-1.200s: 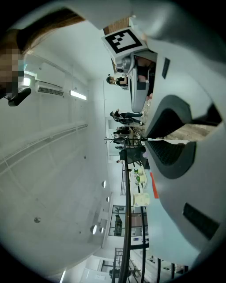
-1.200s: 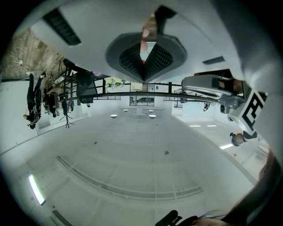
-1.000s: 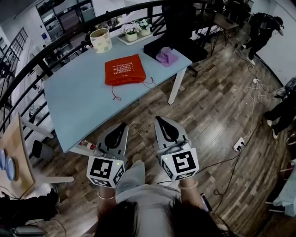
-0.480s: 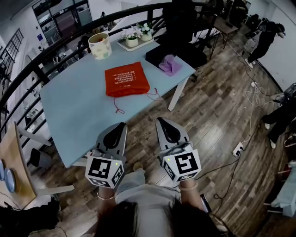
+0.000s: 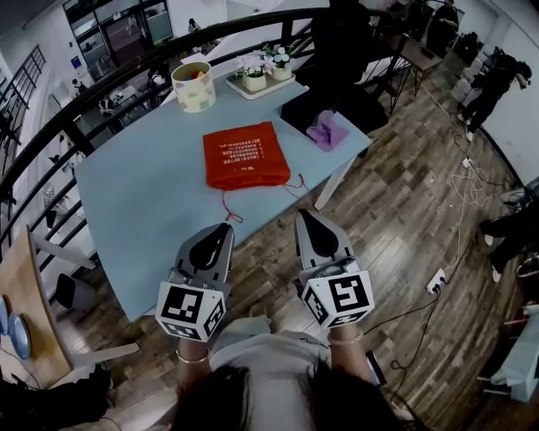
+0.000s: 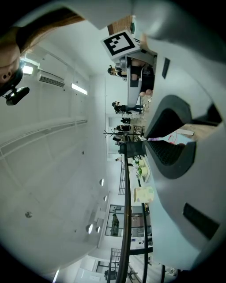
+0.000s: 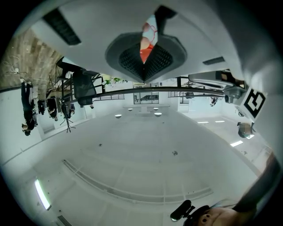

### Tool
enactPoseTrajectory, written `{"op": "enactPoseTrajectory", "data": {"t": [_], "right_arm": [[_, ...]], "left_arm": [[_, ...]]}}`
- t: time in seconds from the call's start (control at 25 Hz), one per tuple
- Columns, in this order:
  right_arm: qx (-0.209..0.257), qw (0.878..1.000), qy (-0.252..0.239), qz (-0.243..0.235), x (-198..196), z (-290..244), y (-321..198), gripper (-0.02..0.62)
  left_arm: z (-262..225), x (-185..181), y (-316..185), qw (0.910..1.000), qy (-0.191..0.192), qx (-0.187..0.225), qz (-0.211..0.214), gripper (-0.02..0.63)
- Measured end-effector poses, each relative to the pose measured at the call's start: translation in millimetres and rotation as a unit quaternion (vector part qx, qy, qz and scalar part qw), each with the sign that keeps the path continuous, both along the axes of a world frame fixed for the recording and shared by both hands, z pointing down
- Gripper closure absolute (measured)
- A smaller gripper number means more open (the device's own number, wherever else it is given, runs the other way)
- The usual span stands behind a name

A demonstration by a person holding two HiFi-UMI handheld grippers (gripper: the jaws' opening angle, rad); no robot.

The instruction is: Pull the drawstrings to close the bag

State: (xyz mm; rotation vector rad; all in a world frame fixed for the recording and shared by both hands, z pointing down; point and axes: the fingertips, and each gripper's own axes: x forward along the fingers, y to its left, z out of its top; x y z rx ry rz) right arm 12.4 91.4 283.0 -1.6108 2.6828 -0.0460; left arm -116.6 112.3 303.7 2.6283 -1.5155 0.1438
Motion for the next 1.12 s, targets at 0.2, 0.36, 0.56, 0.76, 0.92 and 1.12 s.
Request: {"op": "enactPoseTrajectory", "data": {"t": [0.2, 0.36, 0.56, 0.76, 0.92, 1.12], "right_arm": [[-0.015, 1.0, 0.0, -0.002, -18, 6, -22, 0.569], [-0.009, 1.0, 0.006, 0.011, -24, 5, -30, 0.569], [-0.007, 0.999, 0.022, 0.025, -25, 9, -37, 0.569], [-0.017, 0.999, 0.032, 0.021, -28, 19, -47, 0.569], [-0.022, 0.998, 0.05, 0.018, -30, 25, -63, 0.569], [-0.027, 0.999, 0.023, -0.003, -31, 23, -86, 0.568]], "left_arm": [[3, -17, -22, 1.0, -0.001, -0.001, 0.006, 0.574], [7, -27, -32, 0.9999, 0.002, -0.007, 0.011, 0.574], [16, -33, -41, 0.9996, 0.006, -0.017, 0.02, 0.574], [24, -35, -48, 0.9992, 0.008, -0.028, 0.027, 0.574], [27, -38, -60, 0.9992, 0.006, -0.03, 0.025, 0.574], [30, -41, -78, 0.9992, 0.0, -0.034, 0.021, 0.574]]}}
